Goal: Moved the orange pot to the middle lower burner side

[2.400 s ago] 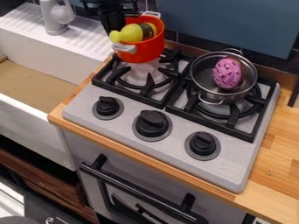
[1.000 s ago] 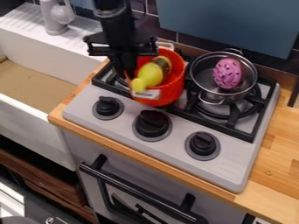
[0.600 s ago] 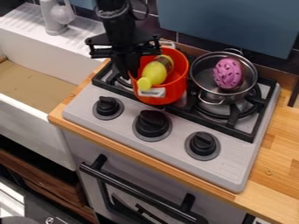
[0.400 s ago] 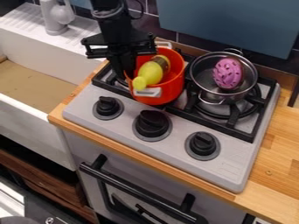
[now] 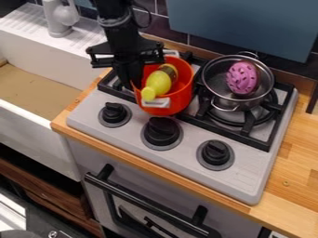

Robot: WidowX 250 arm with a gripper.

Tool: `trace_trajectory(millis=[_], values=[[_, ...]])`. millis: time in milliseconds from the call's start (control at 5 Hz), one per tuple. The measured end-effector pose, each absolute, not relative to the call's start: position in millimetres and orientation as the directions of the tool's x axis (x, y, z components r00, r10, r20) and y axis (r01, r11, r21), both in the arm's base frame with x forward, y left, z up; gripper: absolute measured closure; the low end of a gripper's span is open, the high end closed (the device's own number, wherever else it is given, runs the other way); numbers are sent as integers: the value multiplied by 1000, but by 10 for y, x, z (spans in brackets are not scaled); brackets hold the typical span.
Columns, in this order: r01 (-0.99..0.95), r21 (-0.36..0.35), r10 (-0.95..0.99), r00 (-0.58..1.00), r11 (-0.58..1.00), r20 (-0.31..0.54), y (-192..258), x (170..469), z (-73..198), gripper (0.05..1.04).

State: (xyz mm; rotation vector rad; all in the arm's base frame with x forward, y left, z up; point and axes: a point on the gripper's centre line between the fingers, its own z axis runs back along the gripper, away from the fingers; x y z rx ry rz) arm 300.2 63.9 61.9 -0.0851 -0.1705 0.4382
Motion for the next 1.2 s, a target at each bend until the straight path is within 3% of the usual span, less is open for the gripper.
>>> trace_trajectory(millis=[400,600,1200], values=[[-416,-112,429,890,902,154,653,3043,621,1011],[-424,-116,437,889,898,137,652,3073,703,868],[-437,-152,453,886,886,94,696,3057,789,94]])
